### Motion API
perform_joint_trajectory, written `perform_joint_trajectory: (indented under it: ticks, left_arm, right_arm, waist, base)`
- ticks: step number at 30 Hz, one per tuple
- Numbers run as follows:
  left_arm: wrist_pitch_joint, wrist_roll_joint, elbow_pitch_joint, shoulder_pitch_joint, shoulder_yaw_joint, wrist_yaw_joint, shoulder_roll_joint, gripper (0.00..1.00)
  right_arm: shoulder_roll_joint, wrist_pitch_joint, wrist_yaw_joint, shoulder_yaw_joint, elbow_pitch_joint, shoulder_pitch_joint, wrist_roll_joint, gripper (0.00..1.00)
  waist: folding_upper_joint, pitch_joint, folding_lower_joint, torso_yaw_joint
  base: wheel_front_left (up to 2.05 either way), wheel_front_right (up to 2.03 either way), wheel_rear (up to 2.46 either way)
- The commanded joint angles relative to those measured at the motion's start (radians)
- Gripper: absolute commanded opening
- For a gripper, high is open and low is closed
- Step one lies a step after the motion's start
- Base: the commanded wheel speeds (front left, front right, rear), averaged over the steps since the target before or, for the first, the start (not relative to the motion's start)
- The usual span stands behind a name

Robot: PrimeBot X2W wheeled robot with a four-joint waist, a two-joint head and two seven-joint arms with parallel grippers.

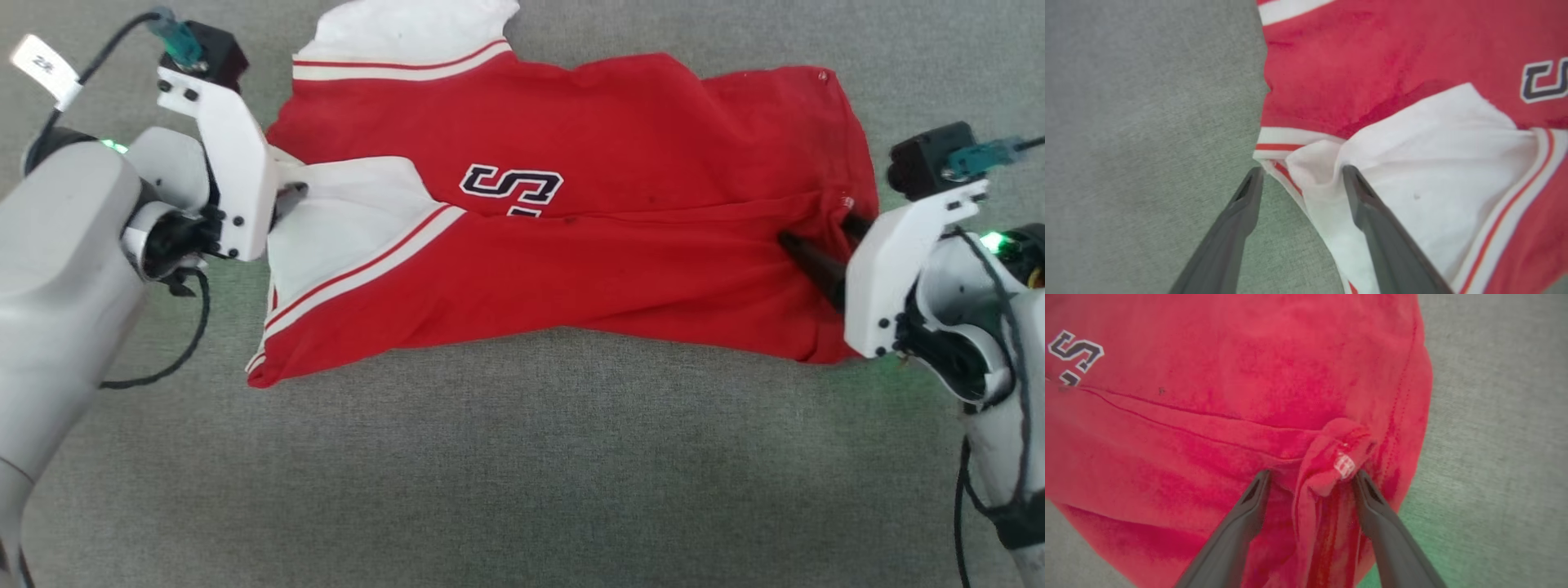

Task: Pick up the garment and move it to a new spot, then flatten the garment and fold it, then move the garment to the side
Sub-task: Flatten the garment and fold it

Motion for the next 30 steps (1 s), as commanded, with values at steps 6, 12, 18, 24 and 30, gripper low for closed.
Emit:
perform_joint_trajectory:
  ticks: [6,12,18,24,30]
  left_arm:
    - [0.011,-0.018,-0.065,0.001,0.017,0.039,0.048,1.0]
    - [0.076,-0.058,-0.247,0.071,0.029,0.121,0.125,1.0]
    - [0.173,-0.1,-0.533,0.18,0.023,0.262,0.236,1.0]
    - [0.227,-0.119,-0.804,0.276,0.016,0.41,0.34,1.0]
    - [0.219,-0.128,-0.899,0.34,0.008,0.481,0.383,1.0]
  right_arm:
    - [0.009,-0.063,-0.002,-0.091,-0.116,0.083,-0.011,1.0]
    - [0.053,-0.169,-0.002,-0.196,-0.246,0.181,-0.055,1.0]
    - [0.137,-0.267,-0.002,-0.303,-0.344,0.264,-0.13,1.0]
    - [0.202,-0.332,-0.002,-0.354,-0.435,0.325,-0.177,1.0]
    - [0.242,-0.368,-0.002,-0.377,-0.479,0.367,-0.193,1.0]
  waist:
    - [0.0,-0.041,0.0,0.018]
    - [0.0,-0.069,0.0,0.027]
    - [0.0,-0.088,0.0,0.027]
    - [0.0,-0.098,0.0,0.023]
    - [0.0,-0.106,0.0,0.006]
  base:
    - [0.0,0.0,0.0]
    - [0.0,0.0,0.0]
    - [0.0,0.0,0.0]
    - [0.0,0.0,0.0]
    - [0.0,0.0,0.0]
